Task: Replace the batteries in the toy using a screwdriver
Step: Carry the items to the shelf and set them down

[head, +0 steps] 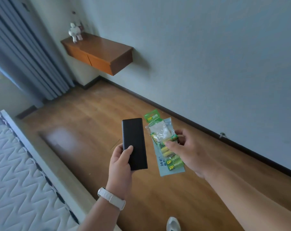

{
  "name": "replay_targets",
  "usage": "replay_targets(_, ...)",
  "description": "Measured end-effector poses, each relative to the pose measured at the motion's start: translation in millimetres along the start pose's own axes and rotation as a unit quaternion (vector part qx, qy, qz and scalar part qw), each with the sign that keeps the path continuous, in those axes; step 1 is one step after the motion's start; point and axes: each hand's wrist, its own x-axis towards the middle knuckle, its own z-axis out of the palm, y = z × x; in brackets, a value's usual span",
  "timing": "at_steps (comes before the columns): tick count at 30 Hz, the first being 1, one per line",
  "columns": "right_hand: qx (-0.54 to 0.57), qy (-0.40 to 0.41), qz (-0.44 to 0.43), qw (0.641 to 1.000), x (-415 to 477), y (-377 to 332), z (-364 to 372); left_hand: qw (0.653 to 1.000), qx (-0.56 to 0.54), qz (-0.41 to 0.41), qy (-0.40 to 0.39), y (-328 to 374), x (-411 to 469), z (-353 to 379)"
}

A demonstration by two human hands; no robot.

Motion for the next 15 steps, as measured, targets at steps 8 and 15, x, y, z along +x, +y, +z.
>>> replay_targets(8,0.008,0.007,-0.031,0.999,49.8,-27.1,-37.0,1.000,0.015,0.024,0.011,20.0,35.2,45.7)
replay_targets(15,0.016,-0.026,-0.026,0.999,102.6,-41.3,-11.5,0.998,-0.003,0.042,0.037,43.8,75.0,34.0)
